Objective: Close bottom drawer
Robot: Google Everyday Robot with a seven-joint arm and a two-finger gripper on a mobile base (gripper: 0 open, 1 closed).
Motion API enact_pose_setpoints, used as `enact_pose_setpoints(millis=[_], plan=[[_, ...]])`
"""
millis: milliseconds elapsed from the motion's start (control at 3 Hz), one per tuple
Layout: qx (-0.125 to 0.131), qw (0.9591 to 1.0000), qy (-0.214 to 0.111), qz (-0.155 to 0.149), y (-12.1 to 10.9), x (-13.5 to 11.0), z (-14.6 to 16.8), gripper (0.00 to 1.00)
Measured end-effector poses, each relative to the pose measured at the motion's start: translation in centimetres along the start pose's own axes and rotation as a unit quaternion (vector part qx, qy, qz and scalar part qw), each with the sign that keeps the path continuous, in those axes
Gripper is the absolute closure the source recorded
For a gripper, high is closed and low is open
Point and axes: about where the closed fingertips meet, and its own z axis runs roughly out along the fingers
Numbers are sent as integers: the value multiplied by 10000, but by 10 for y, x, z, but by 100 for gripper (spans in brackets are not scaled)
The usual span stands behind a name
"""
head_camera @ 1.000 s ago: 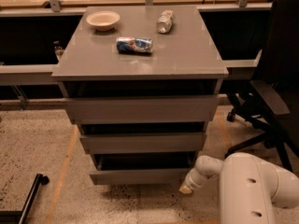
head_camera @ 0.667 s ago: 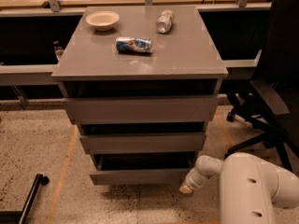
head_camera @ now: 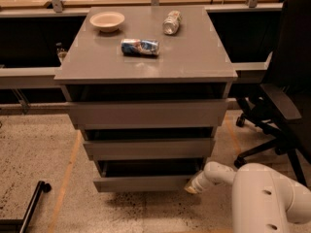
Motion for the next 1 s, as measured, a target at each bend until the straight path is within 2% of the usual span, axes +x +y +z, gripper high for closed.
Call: enact_pose_setpoints(millis=[333,667,1000], plan=[[54,9996,-257,-119,-10,-13,11,100],[37,9996,-255,-114,-8,-12,13,82],[18,9996,-253,-113,-6,-12,15,58]])
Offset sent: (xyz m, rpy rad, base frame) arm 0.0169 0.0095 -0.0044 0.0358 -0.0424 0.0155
